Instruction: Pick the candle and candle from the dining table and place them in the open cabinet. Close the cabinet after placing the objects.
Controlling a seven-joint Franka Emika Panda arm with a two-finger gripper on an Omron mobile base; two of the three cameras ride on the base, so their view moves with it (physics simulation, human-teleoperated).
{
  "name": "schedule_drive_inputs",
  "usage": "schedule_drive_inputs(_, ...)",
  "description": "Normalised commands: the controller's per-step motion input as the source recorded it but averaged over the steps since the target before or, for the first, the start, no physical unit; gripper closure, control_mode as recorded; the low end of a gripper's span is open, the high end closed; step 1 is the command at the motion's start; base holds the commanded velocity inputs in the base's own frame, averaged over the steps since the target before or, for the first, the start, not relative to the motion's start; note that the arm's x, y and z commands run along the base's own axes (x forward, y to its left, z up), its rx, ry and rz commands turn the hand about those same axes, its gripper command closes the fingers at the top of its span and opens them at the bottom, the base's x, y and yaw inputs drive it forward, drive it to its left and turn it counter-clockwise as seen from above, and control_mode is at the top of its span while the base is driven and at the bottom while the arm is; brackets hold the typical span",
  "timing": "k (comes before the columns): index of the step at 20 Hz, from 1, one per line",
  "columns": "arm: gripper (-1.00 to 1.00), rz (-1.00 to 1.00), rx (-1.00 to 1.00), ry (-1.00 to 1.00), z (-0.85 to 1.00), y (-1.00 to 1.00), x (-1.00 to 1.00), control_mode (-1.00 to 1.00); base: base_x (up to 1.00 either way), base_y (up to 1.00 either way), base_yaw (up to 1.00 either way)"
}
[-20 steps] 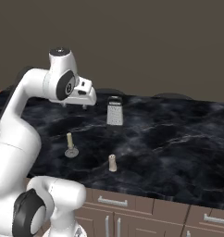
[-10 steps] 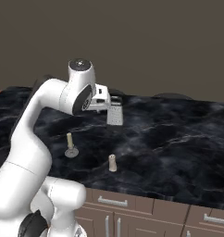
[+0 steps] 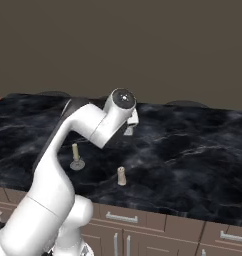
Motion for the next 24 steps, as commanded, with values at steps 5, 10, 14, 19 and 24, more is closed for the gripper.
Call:
schedule_drive_inputs(5, -1.0, 0.19, 0.13, -0.11, -0.23, -0.42, -0.02, -1.0, 0.0, 0.0, 0.0)
schedule_drive_inputs(10, -1.0, 0.18, 0.12, -0.11, -0.34, -0.44, -0.01, -1.0, 0.0, 0.0, 0.0)
schedule_drive_inputs(14, -1.0, 0.16, 0.06, -0.07, -0.28, -0.35, 0.0, -1.0, 0.0, 0.0, 0.0)
schedule_drive_inputs(19, -1.0, 0.16, 0.01, -0.04, -0.25, -0.29, 0.01, -1.0, 0.0, 0.0, 0.0)
schedule_drive_inputs(24, -1.0, 0.14, 0.0, 0.0, -0.23, -0.19, 0.01, -1.0, 0.0, 0.0, 0.0)
